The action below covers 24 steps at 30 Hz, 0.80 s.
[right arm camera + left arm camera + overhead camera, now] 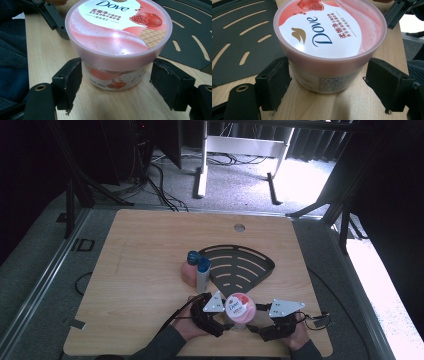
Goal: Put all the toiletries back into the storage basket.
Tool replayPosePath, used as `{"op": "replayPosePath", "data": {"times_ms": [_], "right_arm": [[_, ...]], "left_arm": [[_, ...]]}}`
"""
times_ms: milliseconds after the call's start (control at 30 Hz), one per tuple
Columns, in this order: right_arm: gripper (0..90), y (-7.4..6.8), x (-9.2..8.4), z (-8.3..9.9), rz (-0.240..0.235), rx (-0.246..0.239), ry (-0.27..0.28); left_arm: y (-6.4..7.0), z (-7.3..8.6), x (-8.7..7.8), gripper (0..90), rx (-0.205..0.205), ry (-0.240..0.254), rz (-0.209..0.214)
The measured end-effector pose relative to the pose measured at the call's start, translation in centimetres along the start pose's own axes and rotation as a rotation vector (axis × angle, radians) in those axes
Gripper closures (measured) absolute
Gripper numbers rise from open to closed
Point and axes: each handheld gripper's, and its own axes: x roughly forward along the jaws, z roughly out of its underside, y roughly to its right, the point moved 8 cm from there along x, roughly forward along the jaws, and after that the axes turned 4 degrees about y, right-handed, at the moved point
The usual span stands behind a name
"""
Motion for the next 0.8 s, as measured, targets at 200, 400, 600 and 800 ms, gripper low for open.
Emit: {"op": "replayPosePath", "data": {"times_ms": [200,400,600,800], "right_arm": [[24.8,0.1,-0.3,0.0,0.002,-0.002,-0.013],[23.1,0.5,-0.7,-0.3,0.007,-0.001,-0.005],[22.5,0.8,-1.1,-0.6,0.012,0.003,0.004],[22.1,1.2,-1.4,-0.7,0.02,0.002,0.001]], "left_arm": [[0.1,-0.3,0.2,19.8,-0.001,-0.018,-0.003],[0.0,-1.2,0.2,19.8,0.011,-0.017,-0.01],[-0.1,-1.9,0.3,19.8,0.02,-0.023,-0.015],[-0.3,-2.4,0.4,19.8,0.023,-0.025,-0.017]]}}
